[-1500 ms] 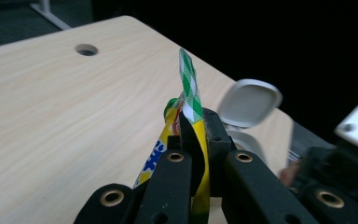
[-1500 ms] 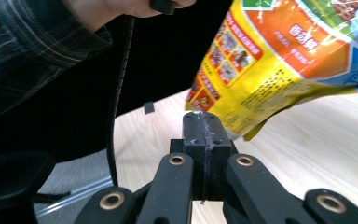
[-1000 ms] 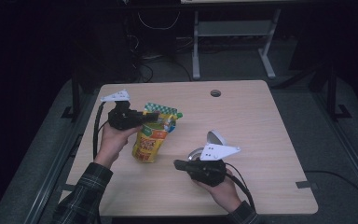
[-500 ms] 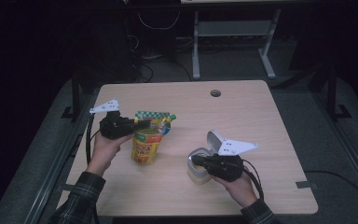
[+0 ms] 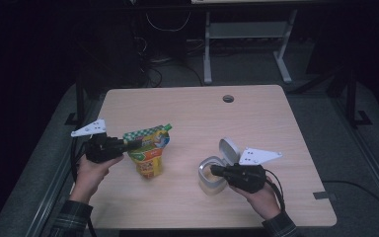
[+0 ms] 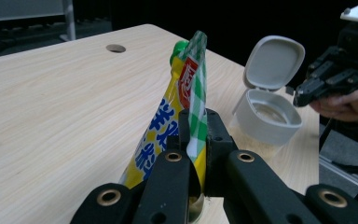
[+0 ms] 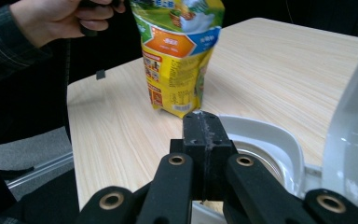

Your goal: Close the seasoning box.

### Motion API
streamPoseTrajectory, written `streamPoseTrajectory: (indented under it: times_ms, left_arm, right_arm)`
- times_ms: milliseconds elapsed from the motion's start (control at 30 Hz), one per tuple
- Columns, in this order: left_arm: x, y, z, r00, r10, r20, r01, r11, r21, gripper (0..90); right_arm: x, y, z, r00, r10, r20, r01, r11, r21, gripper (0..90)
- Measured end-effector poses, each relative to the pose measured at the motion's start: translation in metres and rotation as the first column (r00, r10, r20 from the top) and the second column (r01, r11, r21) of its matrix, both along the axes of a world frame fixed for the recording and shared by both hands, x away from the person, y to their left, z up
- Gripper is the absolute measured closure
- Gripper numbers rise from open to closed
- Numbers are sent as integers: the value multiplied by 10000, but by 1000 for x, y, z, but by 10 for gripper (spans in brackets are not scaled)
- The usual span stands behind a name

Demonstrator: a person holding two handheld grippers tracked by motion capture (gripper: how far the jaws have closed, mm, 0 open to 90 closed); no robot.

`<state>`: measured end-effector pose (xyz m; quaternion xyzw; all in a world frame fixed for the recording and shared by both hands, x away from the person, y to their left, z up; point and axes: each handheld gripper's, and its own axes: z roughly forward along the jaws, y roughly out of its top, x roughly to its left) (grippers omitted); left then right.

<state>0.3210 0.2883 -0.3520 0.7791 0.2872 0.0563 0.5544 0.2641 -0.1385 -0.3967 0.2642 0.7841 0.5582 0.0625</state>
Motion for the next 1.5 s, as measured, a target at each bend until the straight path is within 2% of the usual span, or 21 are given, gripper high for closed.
streamPoseTrajectory:
  times_ms: [367,467,600,800,833,900,1033,1067,1100,1267,1333,1433,1500]
  left_arm:
    - [-22,23,-13,9997,225,9,-225,9996,-173,881]
    - [-24,25,-14,9995,309,-16,-310,9994,-173,878]
    - [-30,28,-17,9992,391,36,-391,9992,-80,834]
    - [-40,32,-25,9984,564,-5,-564,9984,105,639]
    - [-43,34,-29,9982,602,-40,-600,9975,383,612]
    - [-47,36,-31,9974,708,-124,-699,9955,640,554]
    - [-53,39,-38,9961,840,-275,-810,9920,967,442]
    - [-54,41,-41,9955,901,-300,-865,9906,1062,442]
    - [-58,42,-47,9947,969,-344,-923,9888,1172,393]
    - [-68,41,-60,9940,1065,-263,-1011,9822,1585,288]
    - [-70,40,-62,9933,1117,-299,-1058,9824,1539,245]
    - [-72,40,-68,9924,1197,-292,-1131,9789,1701,187]
    - [-73,39,-73,9926,1176,-291,-1103,9769,1829,178]
  right_arm:
    - [-3,-11,-2,9999,-116,-24,116,9999,-128,900]
    - [-4,-13,-2,9999,-134,-44,133,9998,-155,900]
    - [-4,-16,0,9999,-171,-24,170,9998,-114,900]
    - [-9,-23,0,9997,-240,-64,239,9996,-175,900]
    - [-10,-26,0,9996,-261,-44,260,9994,-208,900]
    - [-12,-30,0,9995,-323,-63,321,9992,-222,900]
    - [-14,-36,-1,9993,-355,-90,353,9990,-274,900]
    - [-15,-39,-2,9993,-374,-60,372,9988,-319,900]
    - [-17,-44,-2,9989,-455,-90,452,9982,-383,900]
    - [-21,-59,-3,9968,-797,-51,794,9957,-482,900]
    - [-22,-68,-4,9952,-974,-57,970,9943,-441,900]
    - [-21,-75,-3,9927,-1205,-67,1202,9920,-377,900]
    - [-19,-81,-2,9901,-1402,-23,1399,9892,-428,900]
